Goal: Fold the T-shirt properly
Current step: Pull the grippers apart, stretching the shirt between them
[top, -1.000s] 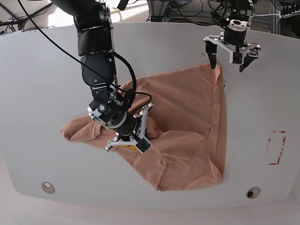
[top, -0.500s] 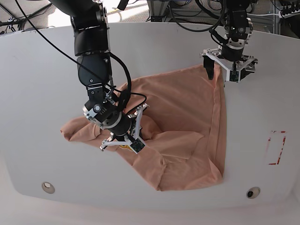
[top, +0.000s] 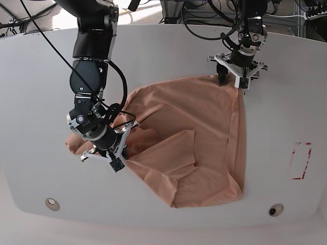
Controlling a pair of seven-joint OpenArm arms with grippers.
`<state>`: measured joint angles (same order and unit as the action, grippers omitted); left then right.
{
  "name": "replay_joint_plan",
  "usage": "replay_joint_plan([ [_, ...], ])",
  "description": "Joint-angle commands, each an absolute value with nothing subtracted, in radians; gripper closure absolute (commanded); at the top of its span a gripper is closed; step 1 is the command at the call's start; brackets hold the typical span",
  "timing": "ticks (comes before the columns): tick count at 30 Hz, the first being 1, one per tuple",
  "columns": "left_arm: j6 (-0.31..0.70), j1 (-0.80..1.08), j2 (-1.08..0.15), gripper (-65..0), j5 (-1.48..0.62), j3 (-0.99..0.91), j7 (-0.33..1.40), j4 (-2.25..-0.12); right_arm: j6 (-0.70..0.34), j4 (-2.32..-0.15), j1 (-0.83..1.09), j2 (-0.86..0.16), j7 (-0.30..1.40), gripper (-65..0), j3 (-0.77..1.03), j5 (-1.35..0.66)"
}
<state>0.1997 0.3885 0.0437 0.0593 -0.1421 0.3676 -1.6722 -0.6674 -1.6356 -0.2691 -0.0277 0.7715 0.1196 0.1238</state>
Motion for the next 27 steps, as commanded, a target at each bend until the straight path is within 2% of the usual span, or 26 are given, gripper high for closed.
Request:
replay_joint_plan([
  [1, 0.185, 0.383, 0.031, -17.1, 0.091, -0.143, 0.423, -1.643, -0.670, -1.659, -0.308, -0.033, 0.754, 0.0, 0.127, 0.111],
  [4, 0.185, 0.369, 0.008, -6.3, 0.091, -0.130, 0.423, -1.636, -0.670, -1.659, -0.337, -0.035, 0.754, 0.0, 0.130, 0.111],
  [7, 0.185, 0.374, -0.022, -0.6, 0.090, -0.102, 0.424, -1.656, -0.670, -1.659, -0.355, -0.042, 0.754, 0.0, 0.128, 0.116],
  [25, 0.188, 0.596, -0.200, -0.1, 0.084, -0.139, 0.423, -1.922, -0.670, -1.486, -0.627, -0.165, 0.751, 0.0, 0.130, 0.120],
  [27, 0.222, 0.615, -0.199, -0.1, 0.084, -0.163, 0.423, -1.929, -0.670, -1.443, -0.670, -0.171, 0.751, 0.0, 0.130, 0.122],
])
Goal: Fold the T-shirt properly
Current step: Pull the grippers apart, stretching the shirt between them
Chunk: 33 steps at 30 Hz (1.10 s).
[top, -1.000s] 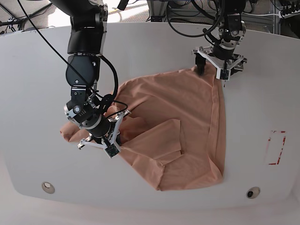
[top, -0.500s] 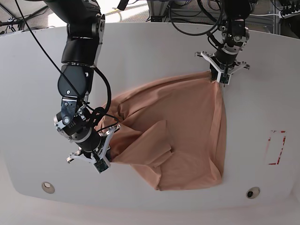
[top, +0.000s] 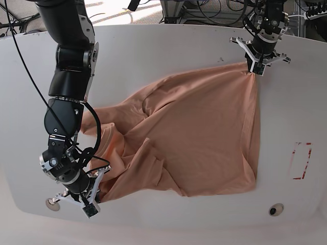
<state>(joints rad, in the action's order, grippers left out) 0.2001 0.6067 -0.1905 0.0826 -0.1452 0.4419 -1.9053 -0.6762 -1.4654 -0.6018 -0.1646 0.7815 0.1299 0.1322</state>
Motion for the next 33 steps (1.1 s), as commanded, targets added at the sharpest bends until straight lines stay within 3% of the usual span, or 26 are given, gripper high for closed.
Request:
replay_joint_plan([
  [1, 0.257, 0.628, -0.199, -0.1, 0.085, -0.188, 0.423, -1.934, -0.668, -1.423, -0.690, -0.177, 0.751, 0.0, 0.130, 0.122],
  [10, 0.541, 0.654, -0.191, -0.3, 0.085, -0.435, 0.423, -1.933, -0.662, -1.253, -0.829, -0.214, 0.679, 0.0, 0.124, 0.122],
  [19, 0.665, 0.656, -0.191, -0.3, 0.087, -0.541, 0.424, -1.933, -0.661, -1.098, -0.868, -0.226, 0.579, -0.6, 0.120, 0.124],
  [22, 0.668, 0.654, -0.191, -0.3, 0.088, -0.539, 0.424, -1.933, -0.661, -1.102, -0.849, -0.226, 0.647, -10.1, 0.128, 0.113],
  [25, 0.671, 0.654, -0.191, -0.4, 0.090, -0.536, 0.424, -1.931, -0.667, -1.165, -0.820, -0.225, 0.745, -27.4, 0.154, 0.088],
  [27, 0.673, 0.654, -0.191, -0.4, 0.090, -0.536, 0.424, -1.929, -0.668, -1.228, -0.766, -0.225, 0.805, -33.9, 0.182, 0.048],
  [33, 0.673, 0.650, -0.191, -0.4, 0.090, -0.535, 0.424, -1.929, -0.668, -1.448, -0.601, -0.231, 0.980, -36.5, 0.240, -0.136],
])
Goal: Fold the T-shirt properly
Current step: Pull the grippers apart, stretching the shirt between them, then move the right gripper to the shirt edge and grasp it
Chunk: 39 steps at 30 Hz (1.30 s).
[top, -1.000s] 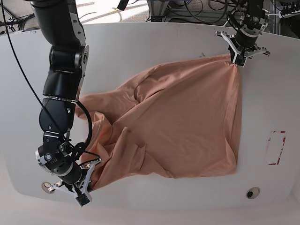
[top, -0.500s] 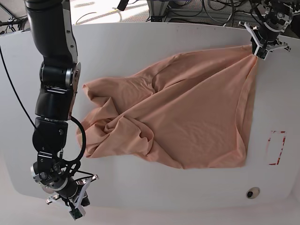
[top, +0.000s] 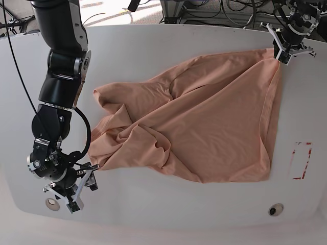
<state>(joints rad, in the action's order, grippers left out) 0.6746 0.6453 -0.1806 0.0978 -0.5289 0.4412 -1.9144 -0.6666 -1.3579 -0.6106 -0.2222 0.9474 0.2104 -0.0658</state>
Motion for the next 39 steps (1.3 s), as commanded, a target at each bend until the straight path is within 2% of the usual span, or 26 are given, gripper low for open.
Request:
replay_joint_plan([
  [1, 0.673, 0.650, -0.191, -0.4, 0.090, -0.533, 0.424, -1.929, -0.668, -1.491, -0.567, -0.229, 1.013, -36.5, 0.271, -0.182],
  [7, 0.673, 0.647, -0.191, 0.0, 0.090, -0.533, 0.424, -1.928, -0.670, -1.655, -0.335, -0.206, 1.152, -36.5, 0.420, -0.406],
  [17, 0.674, 0.625, -0.191, 0.0, 0.088, -0.535, 0.421, -1.928, -0.670, -1.774, 0.008, -0.189, 1.148, -36.5, 0.455, -0.553],
  [22, 0.676, 0.622, -0.191, 0.0, 0.088, -0.535, 0.421, -1.928, -0.670, -1.744, 0.035, -0.189, 1.129, -36.3, 0.455, -0.565],
  [39, 0.676, 0.627, -0.191, 0.0, 0.088, -0.536, 0.421, -1.928, -0.670, -1.435, -0.033, -0.199, 1.021, -36.0, 0.453, -0.564],
])
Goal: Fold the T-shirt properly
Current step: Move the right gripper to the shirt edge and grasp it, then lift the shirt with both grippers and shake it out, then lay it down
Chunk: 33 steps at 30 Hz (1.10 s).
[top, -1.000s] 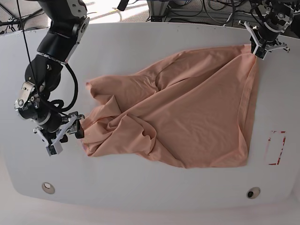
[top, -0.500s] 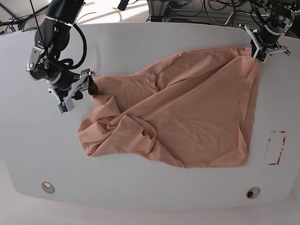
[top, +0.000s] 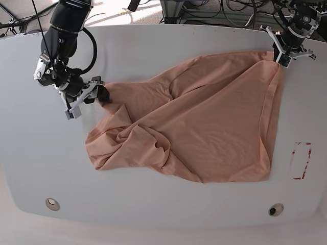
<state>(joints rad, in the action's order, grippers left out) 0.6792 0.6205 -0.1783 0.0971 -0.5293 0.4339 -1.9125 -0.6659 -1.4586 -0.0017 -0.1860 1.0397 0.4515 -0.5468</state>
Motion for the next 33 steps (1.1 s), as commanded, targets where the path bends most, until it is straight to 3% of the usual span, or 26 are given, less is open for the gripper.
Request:
replay_joint_plan([
  [1, 0.676, 0.627, -0.191, 0.0, 0.088, -0.535, 0.421, -1.928, -0.670, -1.423, -0.039, -0.199, 1.021, -35.0, 0.453, -0.564],
  [3, 0.676, 0.627, -0.191, 0.0, 0.088, -0.535, 0.421, -1.928, -0.670, -1.403, -0.045, -0.197, 1.021, -28.2, 0.452, -0.565],
  [8, 0.676, 0.624, -0.191, 0.0, 0.088, -0.535, 0.418, -1.928, -0.670, -1.392, -0.047, -0.191, 1.021, 0.0, 0.449, -0.565],
  [12, 0.676, 0.622, -0.191, 0.0, 0.088, -0.533, 0.418, -1.929, -0.670, -1.425, -0.033, -0.189, 1.026, 0.0, 0.449, -0.567],
  [19, 0.698, 0.596, -0.189, 0.0, 0.081, -0.544, 0.417, -1.965, -0.668, -1.673, 0.053, -0.189, 1.090, 0.0, 0.455, -0.568],
  [26, 0.698, 0.533, -0.113, 0.0, 0.081, -0.676, 0.417, -1.979, -0.670, -1.916, 0.153, -0.189, 1.125, 0.0, 0.456, -0.568],
  [33, 0.698, 0.444, -0.107, 0.0, 0.081, -0.728, 0.421, -1.991, -0.691, -1.946, 0.163, -0.189, 1.125, 0.0, 0.562, -0.650],
])
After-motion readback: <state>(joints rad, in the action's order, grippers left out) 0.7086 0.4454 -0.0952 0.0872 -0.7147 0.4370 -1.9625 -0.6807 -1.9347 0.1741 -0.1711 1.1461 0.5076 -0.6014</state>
